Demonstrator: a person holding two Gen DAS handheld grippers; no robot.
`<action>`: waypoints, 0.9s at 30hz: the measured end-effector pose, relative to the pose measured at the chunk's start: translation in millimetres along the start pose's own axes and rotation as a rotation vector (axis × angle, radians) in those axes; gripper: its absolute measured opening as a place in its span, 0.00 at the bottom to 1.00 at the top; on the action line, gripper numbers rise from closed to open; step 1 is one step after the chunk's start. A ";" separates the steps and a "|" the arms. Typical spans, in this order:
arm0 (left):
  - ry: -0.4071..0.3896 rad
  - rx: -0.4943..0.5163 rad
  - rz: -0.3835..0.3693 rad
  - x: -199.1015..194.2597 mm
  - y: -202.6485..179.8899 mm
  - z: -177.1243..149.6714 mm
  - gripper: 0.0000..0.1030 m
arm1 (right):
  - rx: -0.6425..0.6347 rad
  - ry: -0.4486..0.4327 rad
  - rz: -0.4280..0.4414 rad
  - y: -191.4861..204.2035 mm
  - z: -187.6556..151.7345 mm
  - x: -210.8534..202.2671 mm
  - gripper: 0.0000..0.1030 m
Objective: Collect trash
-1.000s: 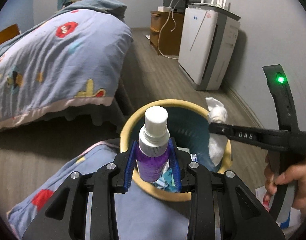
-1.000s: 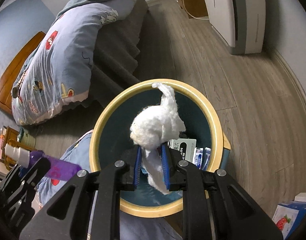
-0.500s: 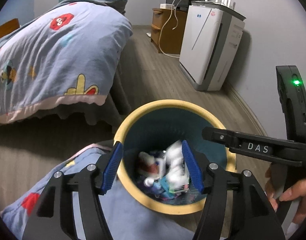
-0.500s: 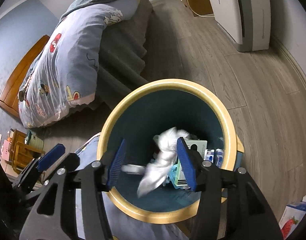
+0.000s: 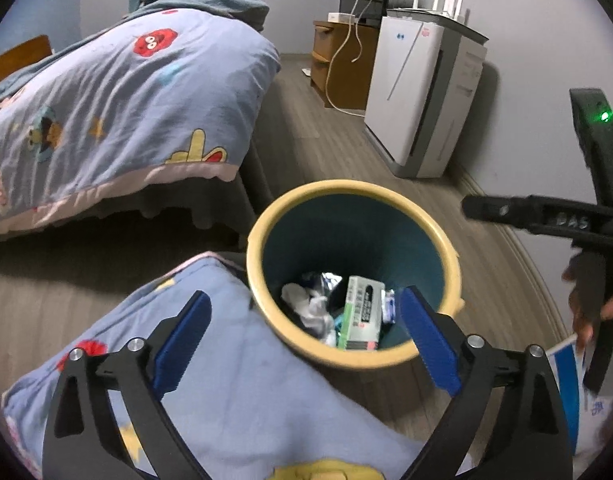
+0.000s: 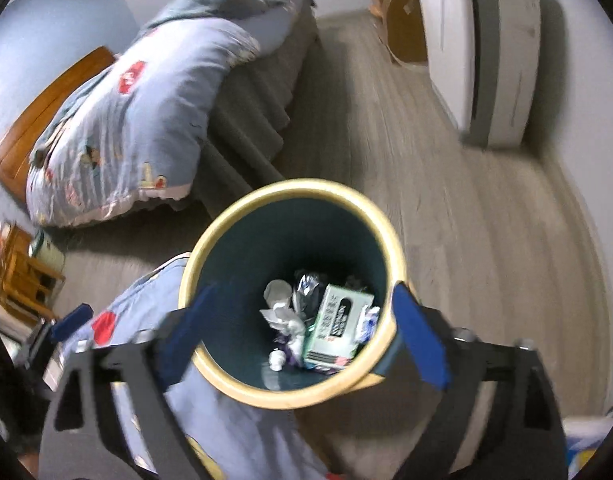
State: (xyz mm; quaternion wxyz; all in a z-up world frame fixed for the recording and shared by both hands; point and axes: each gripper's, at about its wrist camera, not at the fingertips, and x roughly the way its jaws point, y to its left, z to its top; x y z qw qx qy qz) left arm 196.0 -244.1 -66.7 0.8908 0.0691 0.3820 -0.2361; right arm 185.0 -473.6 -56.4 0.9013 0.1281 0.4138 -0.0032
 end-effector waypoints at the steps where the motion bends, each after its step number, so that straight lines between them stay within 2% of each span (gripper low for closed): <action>1: 0.000 0.012 0.001 -6.7 -2.2 -2.5 0.92 | -0.037 -0.018 -0.011 -0.1 -1.0 -7.9 0.94; 5: -0.047 0.053 0.052 -34.6 -8.4 -10.9 0.95 | -0.153 -0.054 -0.018 1.5 -6.4 -32.0 0.94; 10: -0.068 -0.021 0.029 -62.1 -10.5 -19.0 0.95 | -0.315 -0.072 0.011 14.5 -17.0 -59.4 0.94; 13: -0.054 -0.036 0.121 -70.7 -17.5 -21.1 0.95 | -0.352 -0.095 0.057 18.3 -22.8 -77.9 0.94; 17: -0.107 0.021 0.207 -83.3 -31.5 -27.5 0.95 | -0.412 -0.135 0.108 26.7 -29.2 -94.5 0.94; 20: -0.135 0.066 0.209 -84.8 -41.5 -29.3 0.95 | -0.445 -0.131 0.103 31.2 -32.0 -94.6 0.94; 22: -0.138 0.081 0.207 -82.8 -45.6 -30.3 0.95 | -0.443 -0.095 0.098 30.8 -32.1 -88.9 0.94; 27: -0.131 0.079 0.175 -79.1 -47.1 -32.1 0.95 | -0.440 -0.061 0.044 24.5 -33.5 -77.7 0.94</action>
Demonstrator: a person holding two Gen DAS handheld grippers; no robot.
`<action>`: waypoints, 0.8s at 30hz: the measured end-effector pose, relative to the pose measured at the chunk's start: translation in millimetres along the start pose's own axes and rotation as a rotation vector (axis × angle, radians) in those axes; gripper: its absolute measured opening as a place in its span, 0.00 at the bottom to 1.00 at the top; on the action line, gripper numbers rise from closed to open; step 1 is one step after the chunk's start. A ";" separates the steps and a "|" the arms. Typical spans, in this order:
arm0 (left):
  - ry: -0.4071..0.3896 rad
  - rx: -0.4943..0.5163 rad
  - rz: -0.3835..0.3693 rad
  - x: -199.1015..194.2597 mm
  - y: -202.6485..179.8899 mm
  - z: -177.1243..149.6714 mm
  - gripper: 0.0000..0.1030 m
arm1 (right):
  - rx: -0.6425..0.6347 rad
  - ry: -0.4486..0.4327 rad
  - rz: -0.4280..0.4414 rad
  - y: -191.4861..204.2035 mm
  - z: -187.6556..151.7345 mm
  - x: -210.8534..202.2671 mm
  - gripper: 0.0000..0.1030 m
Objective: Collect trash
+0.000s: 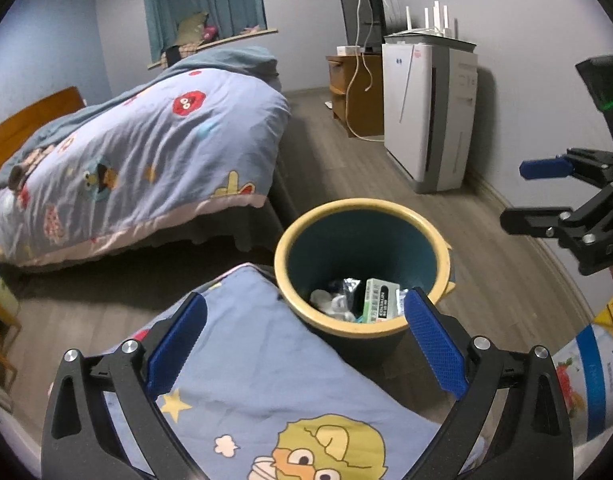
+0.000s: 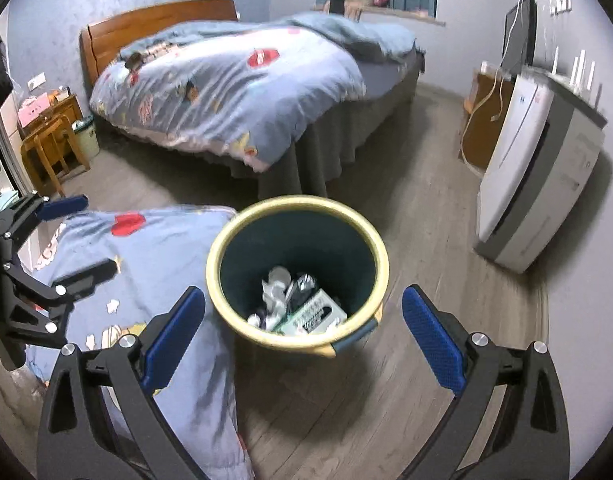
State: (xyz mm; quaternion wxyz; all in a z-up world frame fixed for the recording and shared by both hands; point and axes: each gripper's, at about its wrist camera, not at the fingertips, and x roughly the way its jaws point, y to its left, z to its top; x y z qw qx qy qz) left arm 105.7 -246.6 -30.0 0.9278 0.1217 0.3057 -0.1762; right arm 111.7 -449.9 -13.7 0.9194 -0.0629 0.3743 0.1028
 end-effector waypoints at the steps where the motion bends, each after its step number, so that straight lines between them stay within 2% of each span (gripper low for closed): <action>1: -0.001 -0.003 -0.004 0.1 0.2 0.0 0.95 | 0.004 -0.002 0.000 -1.1 -1.7 0.1 0.94; 7: -0.009 -0.024 -0.030 0.4 1.6 1.7 0.95 | 0.031 0.011 -0.004 -8.2 -5.5 5.5 0.94; 24: -0.001 -0.047 -0.044 2.2 5.5 -0.5 0.95 | 0.039 0.023 -0.023 -11.3 -5.8 8.3 0.94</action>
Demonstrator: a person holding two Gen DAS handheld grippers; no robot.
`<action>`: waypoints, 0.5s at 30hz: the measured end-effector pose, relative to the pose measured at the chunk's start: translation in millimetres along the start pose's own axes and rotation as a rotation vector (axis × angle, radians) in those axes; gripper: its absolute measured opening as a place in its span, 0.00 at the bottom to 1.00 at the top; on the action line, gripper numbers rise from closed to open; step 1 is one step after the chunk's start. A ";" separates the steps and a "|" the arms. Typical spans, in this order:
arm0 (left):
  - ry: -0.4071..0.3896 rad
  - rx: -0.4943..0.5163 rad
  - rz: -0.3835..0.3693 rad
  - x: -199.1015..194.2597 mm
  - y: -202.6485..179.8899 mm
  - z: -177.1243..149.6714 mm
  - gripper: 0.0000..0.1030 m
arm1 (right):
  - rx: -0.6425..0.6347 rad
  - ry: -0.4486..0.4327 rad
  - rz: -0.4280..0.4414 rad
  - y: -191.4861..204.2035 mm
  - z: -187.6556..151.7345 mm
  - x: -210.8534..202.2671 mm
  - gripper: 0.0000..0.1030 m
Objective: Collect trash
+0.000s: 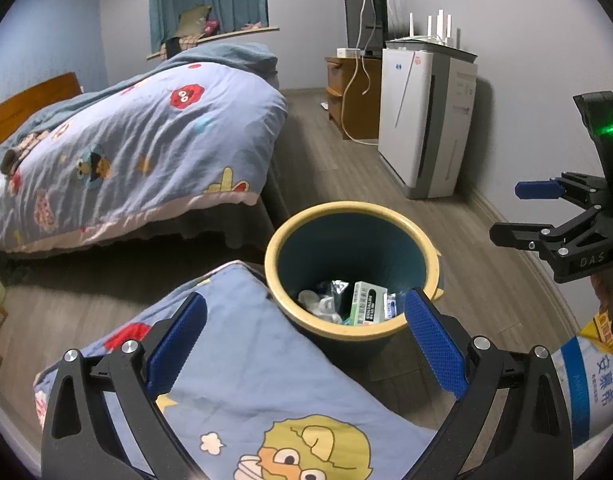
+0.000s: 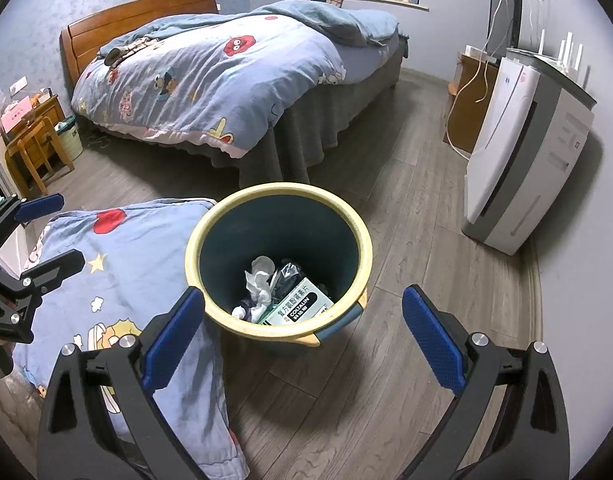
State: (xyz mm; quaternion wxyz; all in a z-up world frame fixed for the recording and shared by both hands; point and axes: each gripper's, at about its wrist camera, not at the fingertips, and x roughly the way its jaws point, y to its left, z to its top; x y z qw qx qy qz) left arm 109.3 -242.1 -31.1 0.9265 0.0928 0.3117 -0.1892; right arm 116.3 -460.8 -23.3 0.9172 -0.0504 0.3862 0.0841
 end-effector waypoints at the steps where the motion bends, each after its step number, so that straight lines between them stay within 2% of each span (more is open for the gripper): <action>1: 0.002 -0.002 0.000 0.1 0.3 -0.4 0.95 | 0.000 0.000 0.000 0.2 -0.2 -0.2 0.94; 15: 0.004 -0.004 0.001 0.4 2.3 -1.3 0.95 | -0.002 0.006 -0.010 1.3 -2.8 -0.5 0.94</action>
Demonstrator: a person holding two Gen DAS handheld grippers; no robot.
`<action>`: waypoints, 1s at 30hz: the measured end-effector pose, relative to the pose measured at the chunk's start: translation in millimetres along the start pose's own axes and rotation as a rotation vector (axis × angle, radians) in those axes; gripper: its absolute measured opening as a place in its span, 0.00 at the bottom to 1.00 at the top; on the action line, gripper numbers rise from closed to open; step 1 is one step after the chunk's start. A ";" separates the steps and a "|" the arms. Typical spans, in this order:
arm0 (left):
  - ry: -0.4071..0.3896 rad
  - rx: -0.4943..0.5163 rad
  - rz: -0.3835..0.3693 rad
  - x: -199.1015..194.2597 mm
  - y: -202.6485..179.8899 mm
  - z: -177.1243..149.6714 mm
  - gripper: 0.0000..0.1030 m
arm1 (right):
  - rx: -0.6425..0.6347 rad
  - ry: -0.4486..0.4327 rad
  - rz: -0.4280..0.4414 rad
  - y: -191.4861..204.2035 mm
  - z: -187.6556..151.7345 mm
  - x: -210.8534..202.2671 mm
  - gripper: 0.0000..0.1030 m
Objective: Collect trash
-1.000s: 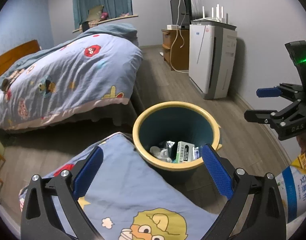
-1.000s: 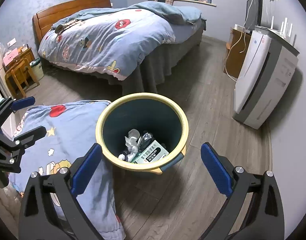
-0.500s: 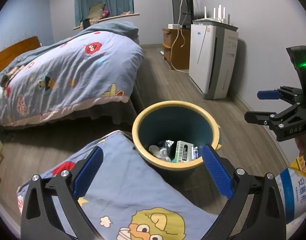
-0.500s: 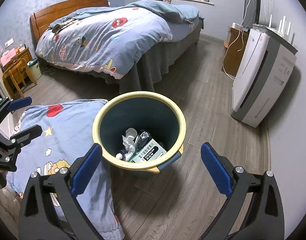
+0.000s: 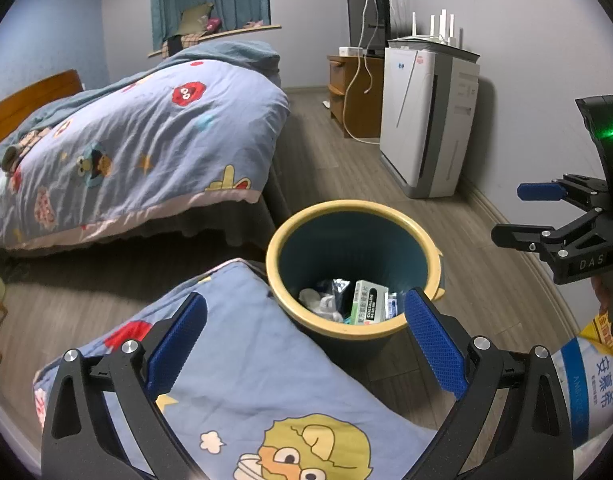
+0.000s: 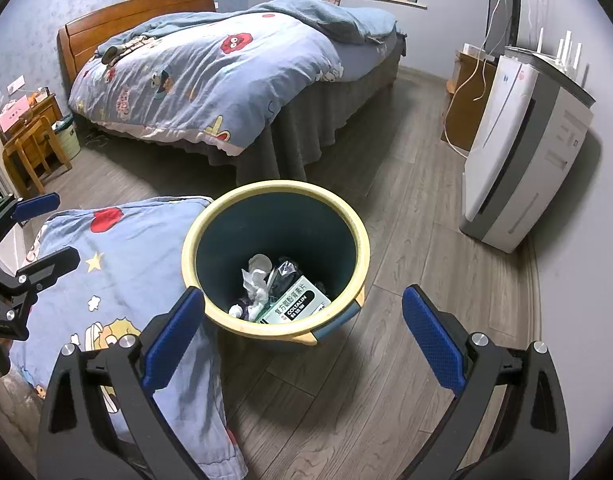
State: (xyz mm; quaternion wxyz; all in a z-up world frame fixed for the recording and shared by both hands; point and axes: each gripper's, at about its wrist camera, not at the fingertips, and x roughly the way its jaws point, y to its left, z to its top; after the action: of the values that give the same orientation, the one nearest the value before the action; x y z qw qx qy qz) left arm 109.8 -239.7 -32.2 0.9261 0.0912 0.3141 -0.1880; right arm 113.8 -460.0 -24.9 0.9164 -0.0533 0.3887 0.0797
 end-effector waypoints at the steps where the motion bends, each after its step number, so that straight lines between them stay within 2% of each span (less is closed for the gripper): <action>1: -0.001 0.002 0.000 -0.1 -0.1 0.4 0.95 | -0.001 -0.002 -0.002 0.5 -0.7 -1.1 0.94; 30: 0.014 -0.001 0.006 3.5 -2.5 -0.8 0.95 | -0.003 0.005 -0.011 1.9 2.3 -3.2 0.94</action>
State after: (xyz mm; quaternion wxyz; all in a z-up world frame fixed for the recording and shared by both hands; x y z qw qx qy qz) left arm 110.9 -242.8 -35.2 0.9245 0.0930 0.3203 -0.1843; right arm 112.9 -458.1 -21.1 0.9157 -0.0568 0.3906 0.0752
